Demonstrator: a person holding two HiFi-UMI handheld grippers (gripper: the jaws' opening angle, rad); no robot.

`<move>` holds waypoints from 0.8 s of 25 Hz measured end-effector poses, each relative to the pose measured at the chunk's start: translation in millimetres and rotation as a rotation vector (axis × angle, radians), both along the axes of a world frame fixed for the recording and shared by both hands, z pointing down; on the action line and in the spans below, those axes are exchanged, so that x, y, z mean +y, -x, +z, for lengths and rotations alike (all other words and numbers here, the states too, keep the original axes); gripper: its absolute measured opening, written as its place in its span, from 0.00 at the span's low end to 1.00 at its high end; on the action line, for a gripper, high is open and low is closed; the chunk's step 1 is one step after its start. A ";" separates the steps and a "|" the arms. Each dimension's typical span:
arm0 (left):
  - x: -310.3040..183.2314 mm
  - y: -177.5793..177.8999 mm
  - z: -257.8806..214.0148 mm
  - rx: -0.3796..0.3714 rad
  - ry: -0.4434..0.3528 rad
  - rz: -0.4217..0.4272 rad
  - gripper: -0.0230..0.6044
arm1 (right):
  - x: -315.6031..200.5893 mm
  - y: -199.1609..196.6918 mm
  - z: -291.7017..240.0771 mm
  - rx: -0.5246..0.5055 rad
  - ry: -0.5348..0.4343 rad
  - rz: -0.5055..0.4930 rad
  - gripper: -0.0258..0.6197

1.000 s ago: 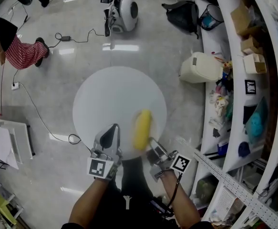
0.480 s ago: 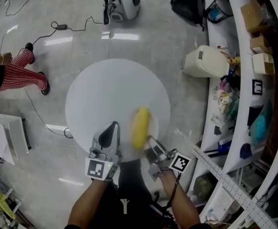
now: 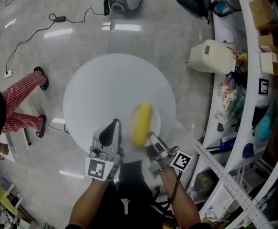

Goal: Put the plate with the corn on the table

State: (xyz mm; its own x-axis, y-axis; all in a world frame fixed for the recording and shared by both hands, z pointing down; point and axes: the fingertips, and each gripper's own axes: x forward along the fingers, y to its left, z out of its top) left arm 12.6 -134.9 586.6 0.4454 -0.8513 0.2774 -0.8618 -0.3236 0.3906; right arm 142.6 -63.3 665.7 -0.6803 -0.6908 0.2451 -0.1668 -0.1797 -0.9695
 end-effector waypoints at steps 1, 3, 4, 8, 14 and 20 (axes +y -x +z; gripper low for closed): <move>-0.8 0.0 1.7 0.002 0.004 0.000 0.04 | -1.4 0.6 2.1 0.001 0.005 0.003 0.12; -2.5 0.4 5.0 0.005 0.012 0.000 0.04 | -4.4 1.9 5.8 0.002 0.013 0.006 0.12; -3.2 0.6 6.3 0.007 0.016 -0.001 0.04 | -5.5 2.8 7.1 0.002 0.015 0.007 0.12; -6.5 2.3 8.3 0.018 0.016 -0.004 0.04 | -8.1 5.9 10.9 0.003 0.025 0.009 0.12; -8.9 3.3 10.0 0.021 0.019 -0.005 0.04 | -10.3 5.9 16.1 0.009 0.044 0.018 0.12; -9.4 3.2 7.8 0.033 0.023 -0.004 0.04 | -8.8 5.8 21.3 0.025 0.070 0.025 0.12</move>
